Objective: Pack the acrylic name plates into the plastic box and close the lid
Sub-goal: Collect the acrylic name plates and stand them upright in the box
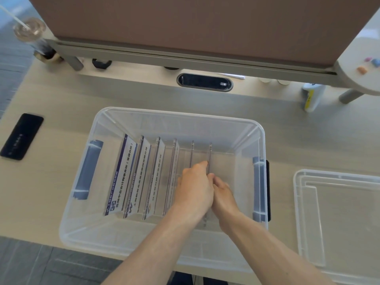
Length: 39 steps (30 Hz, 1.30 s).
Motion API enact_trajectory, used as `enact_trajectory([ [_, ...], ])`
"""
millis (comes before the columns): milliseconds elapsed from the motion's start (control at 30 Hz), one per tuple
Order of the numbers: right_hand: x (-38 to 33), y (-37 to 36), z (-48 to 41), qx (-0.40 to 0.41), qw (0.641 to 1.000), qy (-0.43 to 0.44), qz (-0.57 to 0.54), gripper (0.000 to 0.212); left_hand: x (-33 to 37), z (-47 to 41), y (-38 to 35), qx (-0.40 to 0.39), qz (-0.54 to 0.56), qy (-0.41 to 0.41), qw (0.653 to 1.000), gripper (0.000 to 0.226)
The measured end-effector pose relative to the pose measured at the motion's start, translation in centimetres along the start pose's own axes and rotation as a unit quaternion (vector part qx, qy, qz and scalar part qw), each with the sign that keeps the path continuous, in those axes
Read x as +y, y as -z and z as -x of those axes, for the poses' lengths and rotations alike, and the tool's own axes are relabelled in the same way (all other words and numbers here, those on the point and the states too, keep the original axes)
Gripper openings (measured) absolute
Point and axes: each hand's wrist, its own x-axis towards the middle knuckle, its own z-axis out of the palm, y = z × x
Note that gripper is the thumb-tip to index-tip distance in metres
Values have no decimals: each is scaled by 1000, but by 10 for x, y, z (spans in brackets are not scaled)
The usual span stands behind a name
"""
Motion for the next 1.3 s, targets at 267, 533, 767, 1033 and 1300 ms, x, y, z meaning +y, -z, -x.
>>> enact_trajectory([
  [267,4,0,-6,-9,1000,-12,-2,69,1,1,0,6,-24,0,1000,49],
  [533,7,1,-7,-11,1000,-14,-21,59,1,3,-3,17,-36,5,999,49],
  [767,4,2,-2,-14,1000,-8,-18,66,-2,1,-5,26,-45,-3,999,49],
  [1033,1,2,2,-15,1000,-8,-20,66,-3,2,-8,39,-47,-16,998,48],
  [1300,-2,4,6,-20,1000,-3,-13,66,-4,3,-10,41,-50,-17,998,48],
])
